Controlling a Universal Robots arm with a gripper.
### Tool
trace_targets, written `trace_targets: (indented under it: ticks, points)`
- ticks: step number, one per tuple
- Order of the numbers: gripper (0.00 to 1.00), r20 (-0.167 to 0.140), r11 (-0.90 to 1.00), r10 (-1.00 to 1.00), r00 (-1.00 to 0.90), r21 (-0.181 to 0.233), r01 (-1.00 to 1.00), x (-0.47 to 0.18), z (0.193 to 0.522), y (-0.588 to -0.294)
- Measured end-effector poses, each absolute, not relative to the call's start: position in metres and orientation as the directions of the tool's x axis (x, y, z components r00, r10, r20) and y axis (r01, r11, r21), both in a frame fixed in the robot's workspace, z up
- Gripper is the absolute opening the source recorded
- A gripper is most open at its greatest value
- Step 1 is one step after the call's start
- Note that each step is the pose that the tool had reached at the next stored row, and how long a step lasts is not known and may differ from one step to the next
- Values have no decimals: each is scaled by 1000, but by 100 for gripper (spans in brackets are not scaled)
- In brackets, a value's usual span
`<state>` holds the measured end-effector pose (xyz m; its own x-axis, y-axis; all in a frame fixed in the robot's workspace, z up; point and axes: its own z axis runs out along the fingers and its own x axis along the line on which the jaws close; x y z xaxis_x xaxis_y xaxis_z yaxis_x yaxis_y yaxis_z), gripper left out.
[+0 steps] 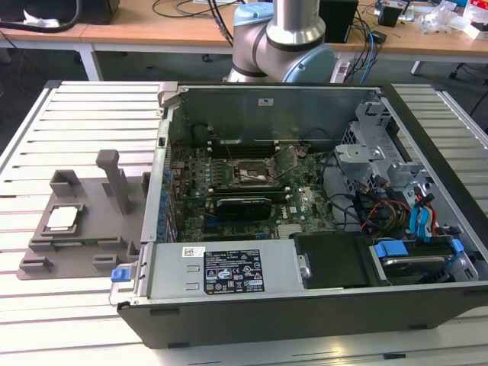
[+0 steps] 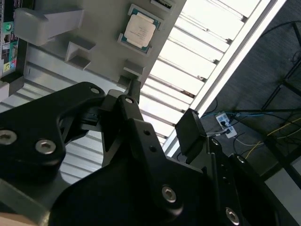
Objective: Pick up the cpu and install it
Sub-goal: 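Pick up the cpu and move it towards the insertion slot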
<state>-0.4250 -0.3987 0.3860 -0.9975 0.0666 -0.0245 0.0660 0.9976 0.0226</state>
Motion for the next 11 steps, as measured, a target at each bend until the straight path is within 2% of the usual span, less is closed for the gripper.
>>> trace_targets:
  ticks: [11]
  points:
    - [57, -24, 998, 66, -997, 22, 66, -425, 380, -399]
